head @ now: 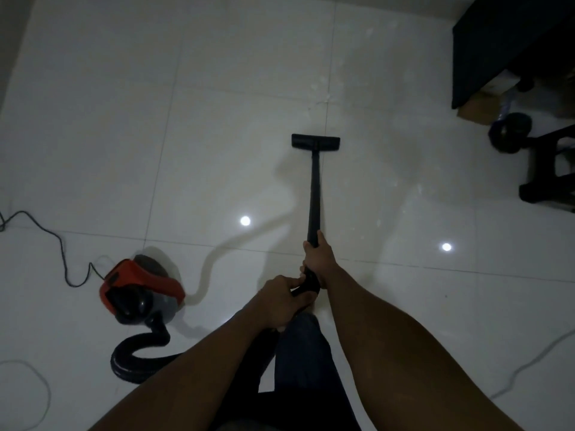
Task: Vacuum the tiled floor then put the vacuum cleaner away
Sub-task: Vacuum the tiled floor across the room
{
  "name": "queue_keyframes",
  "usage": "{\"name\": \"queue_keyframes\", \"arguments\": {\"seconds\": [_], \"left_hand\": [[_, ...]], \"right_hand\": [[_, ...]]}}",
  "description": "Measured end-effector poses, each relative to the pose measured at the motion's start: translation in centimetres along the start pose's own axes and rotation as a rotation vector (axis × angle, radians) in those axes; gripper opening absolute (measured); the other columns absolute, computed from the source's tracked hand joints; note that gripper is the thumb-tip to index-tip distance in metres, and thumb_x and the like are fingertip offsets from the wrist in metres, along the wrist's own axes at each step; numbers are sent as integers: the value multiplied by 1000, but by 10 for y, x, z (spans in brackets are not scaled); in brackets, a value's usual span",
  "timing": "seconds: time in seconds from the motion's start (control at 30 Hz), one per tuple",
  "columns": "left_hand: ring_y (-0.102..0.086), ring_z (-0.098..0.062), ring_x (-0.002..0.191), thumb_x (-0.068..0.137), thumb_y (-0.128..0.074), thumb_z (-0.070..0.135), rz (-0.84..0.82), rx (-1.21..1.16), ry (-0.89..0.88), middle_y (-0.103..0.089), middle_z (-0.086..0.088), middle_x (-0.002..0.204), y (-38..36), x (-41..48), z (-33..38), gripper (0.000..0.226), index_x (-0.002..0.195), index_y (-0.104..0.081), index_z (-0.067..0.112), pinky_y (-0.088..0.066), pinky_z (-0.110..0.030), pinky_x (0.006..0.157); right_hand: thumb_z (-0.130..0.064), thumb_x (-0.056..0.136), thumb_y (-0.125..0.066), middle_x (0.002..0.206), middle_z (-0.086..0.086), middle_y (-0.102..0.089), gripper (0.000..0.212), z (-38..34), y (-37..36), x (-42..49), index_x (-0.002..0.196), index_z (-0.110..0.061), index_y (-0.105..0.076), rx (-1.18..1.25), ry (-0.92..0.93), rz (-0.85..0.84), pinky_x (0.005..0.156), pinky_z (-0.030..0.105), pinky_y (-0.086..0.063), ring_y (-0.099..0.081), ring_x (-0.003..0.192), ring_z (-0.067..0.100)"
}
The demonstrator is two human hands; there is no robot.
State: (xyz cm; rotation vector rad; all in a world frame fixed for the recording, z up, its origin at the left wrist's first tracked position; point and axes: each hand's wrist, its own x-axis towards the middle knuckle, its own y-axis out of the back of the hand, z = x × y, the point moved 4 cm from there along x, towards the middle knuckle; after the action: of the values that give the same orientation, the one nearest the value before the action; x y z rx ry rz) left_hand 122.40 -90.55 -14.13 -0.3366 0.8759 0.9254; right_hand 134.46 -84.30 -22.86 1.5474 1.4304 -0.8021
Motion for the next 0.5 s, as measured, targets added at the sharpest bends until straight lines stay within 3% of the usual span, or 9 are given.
{"name": "queue_keyframes", "arguments": {"seconds": [0.1,0.2,0.27,0.3,0.4,0.5], "left_hand": [[-55,-8,39,96,-61,45,5,8,10,-63,2,55,31,19,15,40,118,-66,13,-43,-19,43],[-61,-3,57,95,-60,49,20,75,-16,-64,6,73,59,36,34,39,122,-66,21,-45,-15,56],[-70,-14,69,94,-60,52,5,64,-15,-71,0,85,77,51,45,41,126,-64,26,-54,-23,64],[-72,-19,73,93,-61,53,-7,59,-9,-73,-4,89,86,60,50,43,126,-63,26,-57,-27,68],[-72,-18,68,91,-62,56,-11,79,8,-75,-7,88,110,86,70,50,126,-66,21,-60,-32,69],[-73,-30,81,92,-62,55,-11,65,34,-76,-9,88,132,115,96,51,126,-66,17,-60,-43,79]], "right_hand": [[-23,109,-46,117,15,-59,63,-37,-7,14,163,-31,-15,-65,59,9,47,23,-52,-61,73,23],[-29,109,-46,141,21,-56,64,-70,-14,29,164,-28,-14,-79,86,23,78,37,-59,-66,100,38],[-29,109,-46,149,18,-50,64,-92,-19,43,164,-27,-13,-79,99,27,84,41,-57,-63,102,34],[-26,109,-45,149,18,-50,64,-102,-20,51,165,-27,-12,-69,98,26,83,41,-57,-64,98,32],[-22,109,-44,141,20,-54,65,-133,-21,72,165,-27,-12,-41,95,24,61,35,-53,-60,70,23],[-24,109,-46,144,17,-54,65,-173,-18,99,165,-27,-13,-91,137,34,52,26,-50,-62,75,21]]}}
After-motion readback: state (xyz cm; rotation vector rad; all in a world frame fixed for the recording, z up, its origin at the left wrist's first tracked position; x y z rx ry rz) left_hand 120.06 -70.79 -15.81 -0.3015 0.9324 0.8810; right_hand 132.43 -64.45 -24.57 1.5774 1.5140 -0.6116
